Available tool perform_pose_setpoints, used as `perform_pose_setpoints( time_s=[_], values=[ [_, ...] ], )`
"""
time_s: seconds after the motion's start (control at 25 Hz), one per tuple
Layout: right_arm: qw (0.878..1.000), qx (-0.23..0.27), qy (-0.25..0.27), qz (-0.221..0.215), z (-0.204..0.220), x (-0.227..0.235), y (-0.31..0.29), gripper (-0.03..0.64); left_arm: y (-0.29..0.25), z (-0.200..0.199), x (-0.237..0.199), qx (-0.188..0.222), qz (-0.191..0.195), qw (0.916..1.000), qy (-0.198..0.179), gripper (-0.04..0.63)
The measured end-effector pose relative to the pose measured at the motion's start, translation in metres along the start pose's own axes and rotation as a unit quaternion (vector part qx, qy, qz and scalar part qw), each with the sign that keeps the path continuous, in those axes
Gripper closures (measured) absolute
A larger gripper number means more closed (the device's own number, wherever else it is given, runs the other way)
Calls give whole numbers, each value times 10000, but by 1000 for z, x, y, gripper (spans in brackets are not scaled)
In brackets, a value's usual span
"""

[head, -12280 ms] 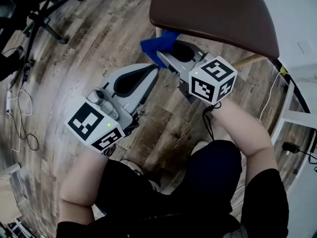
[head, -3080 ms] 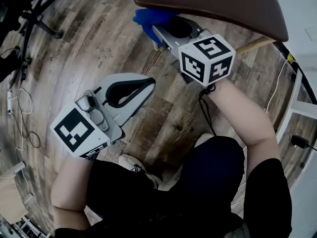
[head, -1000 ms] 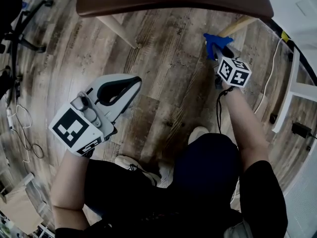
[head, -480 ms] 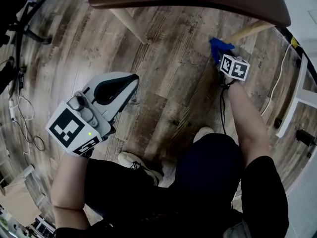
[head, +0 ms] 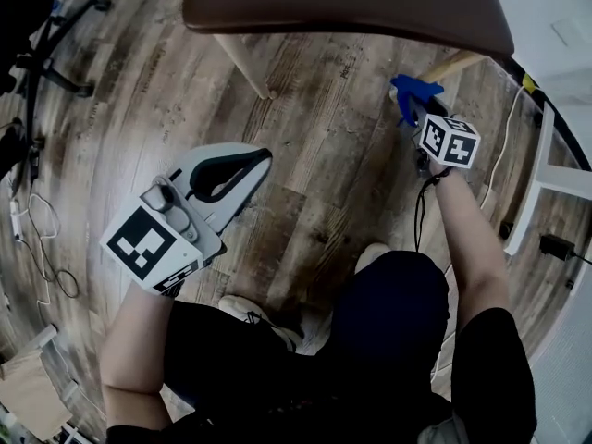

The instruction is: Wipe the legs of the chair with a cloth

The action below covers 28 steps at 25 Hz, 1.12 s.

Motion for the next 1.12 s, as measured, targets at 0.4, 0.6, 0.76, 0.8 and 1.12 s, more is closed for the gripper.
perform_pose_setpoints(
  time_s=[0.4, 0.6, 0.76, 0.8, 1.12],
  values=[
    [9877, 1326, 809, 202, -91, -27, 125, 525, 6, -14, 9, 231, -7, 9995, -214, 591],
    [9802, 1826, 741, 209, -116, -36, 158, 525, 9, -18, 8, 331, -122, 9991, -230, 591],
    [9745, 2117, 734, 89, -126, -45, 178, 526, 17, -20, 4, 434, -286, 9985, -163, 591],
    [9735, 2186, 671, 13, -127, -49, 182, 527, 19, -20, 2, 465, -332, 9983, -137, 591],
    [9439, 3119, 687, -835, -134, -94, 229, 528, 42, -23, -10, 744, -868, 9934, 92, 591]
  ],
)
Point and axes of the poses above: the fingertips, and each gripper's own axes: y backward along the fingers, x to its right, z out of its underside, the point moved 9 cm from there along y, backward along the fingers, and after that the axes turned 10 degrees about -x, right-handed, at the moved point
